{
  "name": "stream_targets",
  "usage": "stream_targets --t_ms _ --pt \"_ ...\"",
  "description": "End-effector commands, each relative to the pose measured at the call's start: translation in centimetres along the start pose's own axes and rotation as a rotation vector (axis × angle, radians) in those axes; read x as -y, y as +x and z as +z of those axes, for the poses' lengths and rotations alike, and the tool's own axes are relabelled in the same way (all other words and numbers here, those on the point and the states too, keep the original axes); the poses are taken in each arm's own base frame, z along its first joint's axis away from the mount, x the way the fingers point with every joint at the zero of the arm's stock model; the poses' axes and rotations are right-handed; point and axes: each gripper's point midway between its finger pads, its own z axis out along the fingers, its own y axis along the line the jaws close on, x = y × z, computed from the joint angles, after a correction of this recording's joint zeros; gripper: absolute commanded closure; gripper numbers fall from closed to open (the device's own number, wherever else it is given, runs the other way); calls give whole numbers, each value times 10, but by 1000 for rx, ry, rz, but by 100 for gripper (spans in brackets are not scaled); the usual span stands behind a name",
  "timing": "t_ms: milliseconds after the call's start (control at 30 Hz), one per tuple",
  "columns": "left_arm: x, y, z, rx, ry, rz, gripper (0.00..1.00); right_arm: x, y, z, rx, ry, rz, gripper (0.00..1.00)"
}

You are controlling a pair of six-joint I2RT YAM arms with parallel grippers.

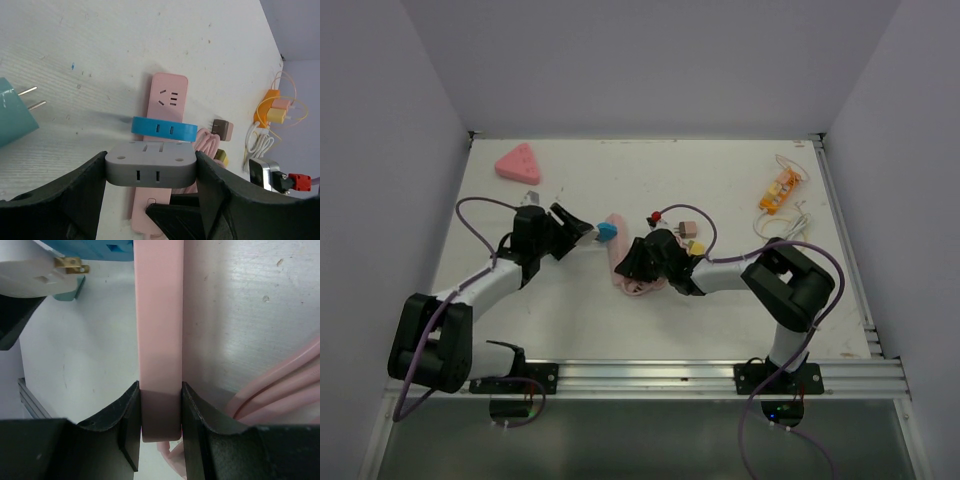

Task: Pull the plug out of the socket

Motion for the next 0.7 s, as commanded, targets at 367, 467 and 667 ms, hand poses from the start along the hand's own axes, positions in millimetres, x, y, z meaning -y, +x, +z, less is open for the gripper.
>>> stream_targets --t_ms 367,467,667 --pt "-63 -24 -41 116 -206 89 100 137 58 -24 -174 438 1 100" --pt "-75 -30 -50 145 -265 144 100 137 59 -22 -183 434 2 100" --pt "-103 -37 -72 211 -412 179 90 135 59 -20 -190 417 -1 100"
